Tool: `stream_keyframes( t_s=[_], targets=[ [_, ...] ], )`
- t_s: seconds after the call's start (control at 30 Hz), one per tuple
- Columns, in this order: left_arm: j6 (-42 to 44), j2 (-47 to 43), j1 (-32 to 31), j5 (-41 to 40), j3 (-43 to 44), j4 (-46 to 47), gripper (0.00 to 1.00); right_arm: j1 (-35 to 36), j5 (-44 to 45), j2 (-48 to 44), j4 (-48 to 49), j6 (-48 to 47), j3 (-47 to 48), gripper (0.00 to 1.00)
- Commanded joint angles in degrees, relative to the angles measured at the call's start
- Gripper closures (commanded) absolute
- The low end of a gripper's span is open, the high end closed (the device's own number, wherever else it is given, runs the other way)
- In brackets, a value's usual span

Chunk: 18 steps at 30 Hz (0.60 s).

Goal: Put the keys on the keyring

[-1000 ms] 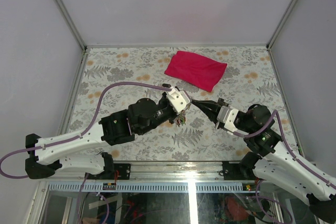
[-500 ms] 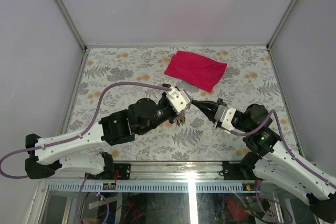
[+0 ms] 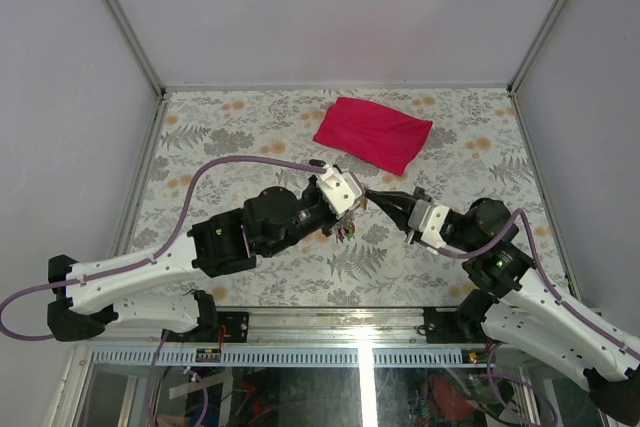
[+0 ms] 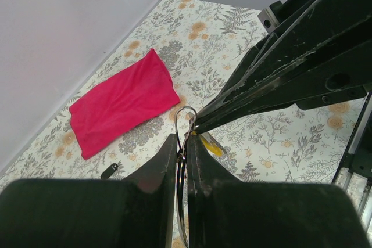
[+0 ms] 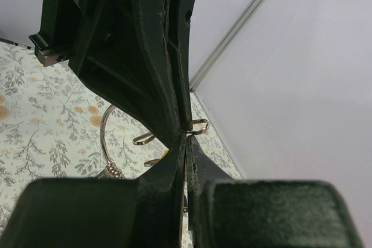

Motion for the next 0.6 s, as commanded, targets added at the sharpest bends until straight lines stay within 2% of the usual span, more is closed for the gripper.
stream_keyframes(
  t_s=[0.0, 0.2, 0.57],
  targets=[
    [-1.2, -0.4, -0.2, -0.2, 1.9, 3.7, 1.0, 0.4, -3.1, -1.5, 2.7, -0.3, 0.6, 1.0],
    [-2.2, -1.2, -0.2, -0.1, 1.9, 3.5, 1.0, 0.4, -4.8, -3.1, -0.4, -1.7, 1.0, 1.0],
    [-2.3, -0.9, -0.2, 0.1, 1.6, 3.9, 1.0, 0.4, -5.1, -2.2, 0.9, -1.7, 1.9, 1.0]
  ],
)
